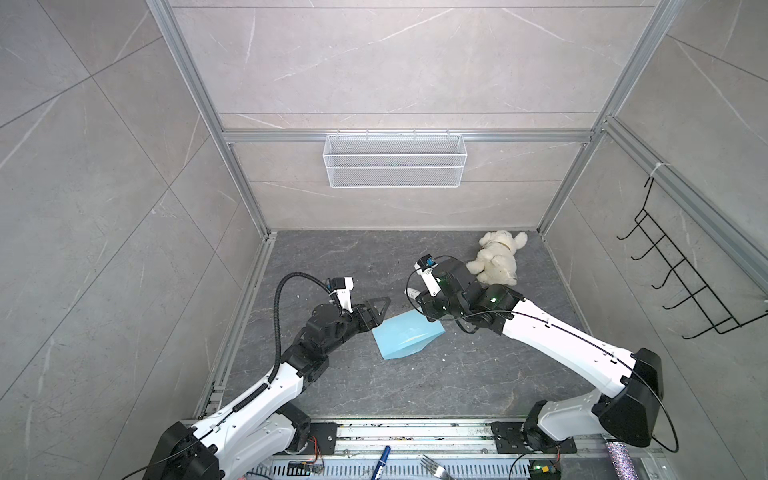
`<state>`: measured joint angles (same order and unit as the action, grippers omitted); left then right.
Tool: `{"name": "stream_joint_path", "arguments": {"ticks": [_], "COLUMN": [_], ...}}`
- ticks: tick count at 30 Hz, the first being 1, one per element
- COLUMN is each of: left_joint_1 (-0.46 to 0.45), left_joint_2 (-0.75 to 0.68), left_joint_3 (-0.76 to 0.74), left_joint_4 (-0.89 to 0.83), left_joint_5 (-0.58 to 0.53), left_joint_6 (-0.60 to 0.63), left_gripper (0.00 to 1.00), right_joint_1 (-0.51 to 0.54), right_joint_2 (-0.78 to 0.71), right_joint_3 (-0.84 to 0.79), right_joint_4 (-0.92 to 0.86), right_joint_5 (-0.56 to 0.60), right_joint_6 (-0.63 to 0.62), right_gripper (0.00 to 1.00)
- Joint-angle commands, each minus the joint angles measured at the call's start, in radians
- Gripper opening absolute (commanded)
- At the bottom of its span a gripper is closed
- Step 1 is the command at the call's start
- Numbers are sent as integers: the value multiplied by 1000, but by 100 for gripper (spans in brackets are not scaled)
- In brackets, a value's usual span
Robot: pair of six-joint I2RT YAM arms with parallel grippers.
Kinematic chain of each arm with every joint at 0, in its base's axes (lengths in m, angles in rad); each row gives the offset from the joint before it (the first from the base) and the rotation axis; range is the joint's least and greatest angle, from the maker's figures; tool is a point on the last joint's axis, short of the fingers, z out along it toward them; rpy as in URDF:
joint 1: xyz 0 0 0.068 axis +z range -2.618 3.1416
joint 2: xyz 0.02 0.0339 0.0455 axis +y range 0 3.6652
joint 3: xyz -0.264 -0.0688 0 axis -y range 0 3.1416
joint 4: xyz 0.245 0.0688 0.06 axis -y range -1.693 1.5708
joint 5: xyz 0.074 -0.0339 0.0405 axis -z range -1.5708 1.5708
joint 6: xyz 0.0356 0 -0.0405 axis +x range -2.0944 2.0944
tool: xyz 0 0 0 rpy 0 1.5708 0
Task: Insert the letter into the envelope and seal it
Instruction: 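Lift the glue stick off the envelope with the right while the left releases it, then grasp the glue stick with the left gripper from the right gripper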
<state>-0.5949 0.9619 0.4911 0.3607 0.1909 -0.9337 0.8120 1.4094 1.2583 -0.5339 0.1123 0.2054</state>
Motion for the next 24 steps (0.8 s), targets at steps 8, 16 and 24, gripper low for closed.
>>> {"name": "stream_joint_path", "arguments": {"ticks": [8,16,24], "left_joint_1": [1,2,-16], "left_joint_2": [84,156,219], "left_joint_3": [77,125,180], "left_joint_4": [129,141,138], "left_joint_5": [21,33,54], "left_joint_6": [-453,-703,-830], "left_gripper": [82,81,81], "right_joint_1": [1,5,45], "right_joint_2": [-127,-102,-67], "right_joint_3": [-157,-202,-206], "right_joint_4": [315,422,471], "right_joint_5": [35,60,97], "right_joint_6": [-33,-58,-69], "right_gripper": [0,0,0]}}
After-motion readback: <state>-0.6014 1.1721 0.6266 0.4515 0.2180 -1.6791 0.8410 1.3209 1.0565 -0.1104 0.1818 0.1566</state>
